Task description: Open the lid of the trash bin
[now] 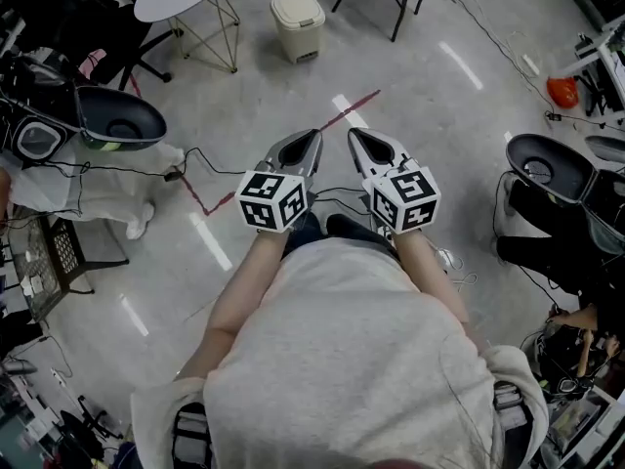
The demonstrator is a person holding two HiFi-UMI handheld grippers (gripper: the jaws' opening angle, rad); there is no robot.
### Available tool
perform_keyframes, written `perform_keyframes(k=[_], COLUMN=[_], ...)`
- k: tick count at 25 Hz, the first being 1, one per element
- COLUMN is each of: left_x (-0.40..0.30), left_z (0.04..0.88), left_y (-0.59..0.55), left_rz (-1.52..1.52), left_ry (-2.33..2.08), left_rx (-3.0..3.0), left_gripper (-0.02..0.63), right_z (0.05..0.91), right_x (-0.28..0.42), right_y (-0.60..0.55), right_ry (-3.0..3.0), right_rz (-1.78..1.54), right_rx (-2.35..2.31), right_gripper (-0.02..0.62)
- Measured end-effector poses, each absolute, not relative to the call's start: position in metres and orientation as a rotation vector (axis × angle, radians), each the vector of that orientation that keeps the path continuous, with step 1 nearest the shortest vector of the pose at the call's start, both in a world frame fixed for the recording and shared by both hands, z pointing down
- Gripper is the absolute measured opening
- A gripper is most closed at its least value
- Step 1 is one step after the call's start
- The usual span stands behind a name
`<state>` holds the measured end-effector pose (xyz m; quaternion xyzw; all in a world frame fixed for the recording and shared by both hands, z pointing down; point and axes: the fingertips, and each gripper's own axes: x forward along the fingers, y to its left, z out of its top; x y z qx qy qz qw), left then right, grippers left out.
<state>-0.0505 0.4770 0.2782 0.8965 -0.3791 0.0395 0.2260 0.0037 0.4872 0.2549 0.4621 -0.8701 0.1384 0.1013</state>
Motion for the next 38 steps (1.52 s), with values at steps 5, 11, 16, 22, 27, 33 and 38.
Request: perform_keyframes(k=[5,11,16,22,27,33,38], left_x=[-0.045,-0.055,-0.050,-0.039,-0.066,-0.079,-0.089], left_z=[0.285,0.278,0.291,0.301,0.288,0.278,0.284], left_y=[0.489,0.476,0.450,0.373,0.279,0.185,0.138], left_rz=[0.163,0.157,0.169,0.254,0.244,0.222,0.219], left_ry=[-1.094,-1.135,-1.097,-1.065,-1.079,-1.028,-0.973], left_rx=[2.478,2.471,2.466,2.503,2.498,2.526,2.520], left_gripper=[0.009,0.009,0.009,0.009,0.009,0.009,0.009], right_z=[0.259,0.260,0.272,0.278,0.272,0.253,0.255], right_x=[0.021,0.033,0.028,0.034,0.016,-0.001,-0.008], right_y=[0.500,0.492,0.466,0.392,0.297,0.211,0.164], right_ry=[-2.592,-2.605,-2.577,-2.553,-2.549,-2.561,-2.512], right_rz=[0.445,0.521,0.517,0.516,0.521,0.444,0.452], right_rx=[1.386,1.468,1.446,1.478,1.499,1.521,1.561], right_gripper=[-0.003,-0.003,-0.003,-0.003,-0.003,-0.003,-0.003])
